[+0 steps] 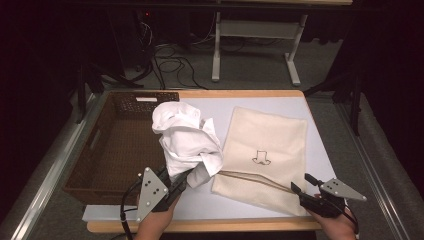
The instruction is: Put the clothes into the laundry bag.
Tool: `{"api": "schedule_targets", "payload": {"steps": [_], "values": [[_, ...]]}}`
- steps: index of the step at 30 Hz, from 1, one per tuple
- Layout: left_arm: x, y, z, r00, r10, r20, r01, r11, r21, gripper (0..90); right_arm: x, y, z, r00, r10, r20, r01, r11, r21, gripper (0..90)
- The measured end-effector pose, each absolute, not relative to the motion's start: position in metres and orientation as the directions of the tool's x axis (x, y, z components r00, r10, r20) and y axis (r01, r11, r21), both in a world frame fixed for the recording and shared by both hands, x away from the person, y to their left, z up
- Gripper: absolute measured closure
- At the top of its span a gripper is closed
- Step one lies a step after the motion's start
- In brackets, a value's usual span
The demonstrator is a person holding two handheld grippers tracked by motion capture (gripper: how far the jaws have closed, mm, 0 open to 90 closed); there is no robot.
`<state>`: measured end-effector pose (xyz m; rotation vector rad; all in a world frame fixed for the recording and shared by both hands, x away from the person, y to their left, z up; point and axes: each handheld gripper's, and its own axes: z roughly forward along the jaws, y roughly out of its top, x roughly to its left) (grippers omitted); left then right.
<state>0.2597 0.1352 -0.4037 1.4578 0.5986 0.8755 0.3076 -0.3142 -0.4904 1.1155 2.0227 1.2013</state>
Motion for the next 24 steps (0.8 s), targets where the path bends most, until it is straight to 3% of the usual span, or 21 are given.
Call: {"api": "schedule_targets", "payload": {"steps": [1, 9, 18, 24], "values": [[0.26, 0.137, -0.405, 0.569, 0.805, 0.166, -0.141, -0.104, 0.985, 76.3, 0.314, -0.309, -0.488, -0.515, 0.854, -0.073, 0.383, 0.306, 0.872, 39.3], [0.258, 0.142, -0.41, 0.578, 0.804, 0.139, -0.131, -0.076, 0.988, 76.0, 0.346, -0.278, -0.479, -0.541, 0.838, -0.072, 0.429, 0.348, 0.834, 33.2], [0.259, 0.137, -0.413, 0.597, 0.792, 0.129, -0.117, -0.073, 0.99, 75.8, 0.344, -0.248, -0.503, -0.634, 0.769, -0.084, 0.449, 0.454, 0.769, 31.8], [0.256, 0.132, -0.413, 0.607, 0.783, 0.131, -0.117, -0.075, 0.99, 75.8, 0.344, -0.247, -0.507, -0.619, 0.778, -0.106, 0.463, 0.47, 0.751, 37.1]]}}
